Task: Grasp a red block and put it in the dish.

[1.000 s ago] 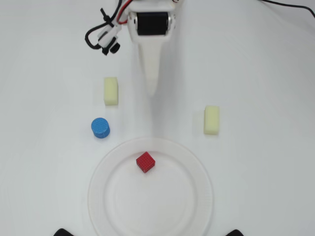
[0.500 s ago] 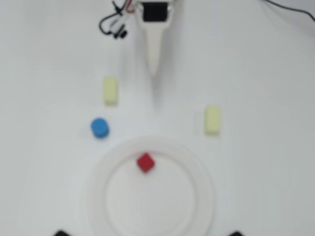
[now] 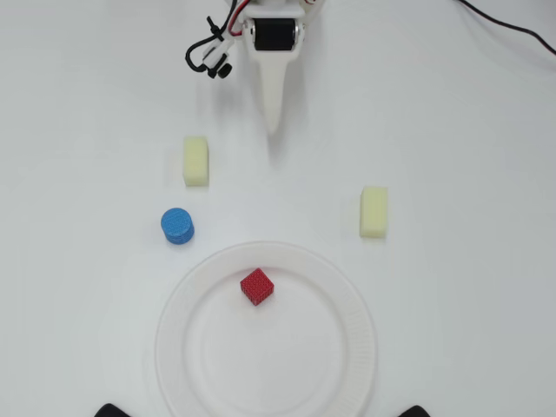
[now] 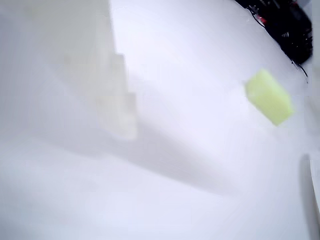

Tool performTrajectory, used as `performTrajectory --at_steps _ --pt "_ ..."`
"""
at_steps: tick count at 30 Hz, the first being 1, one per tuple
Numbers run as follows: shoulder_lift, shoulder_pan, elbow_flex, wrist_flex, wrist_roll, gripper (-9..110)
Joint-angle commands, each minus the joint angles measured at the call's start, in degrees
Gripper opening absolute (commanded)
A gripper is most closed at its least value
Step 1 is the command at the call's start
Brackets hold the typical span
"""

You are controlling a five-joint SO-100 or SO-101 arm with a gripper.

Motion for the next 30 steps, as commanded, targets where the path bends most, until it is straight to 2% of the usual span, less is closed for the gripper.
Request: performTrajectory --at_steps 1,8,13,15,30 --pt "10.3 -0.6 2.8 2.1 2.2 28" --pt "10.3 -1.0 5.1 6.2 3.3 22" --pt "10.3 -0.8 6.7 8.1 2.4 12" --pt "10.3 -1.0 6.7 8.1 2.3 0" --pt "10.3 -1.5 6.2 9.8 1.4 0"
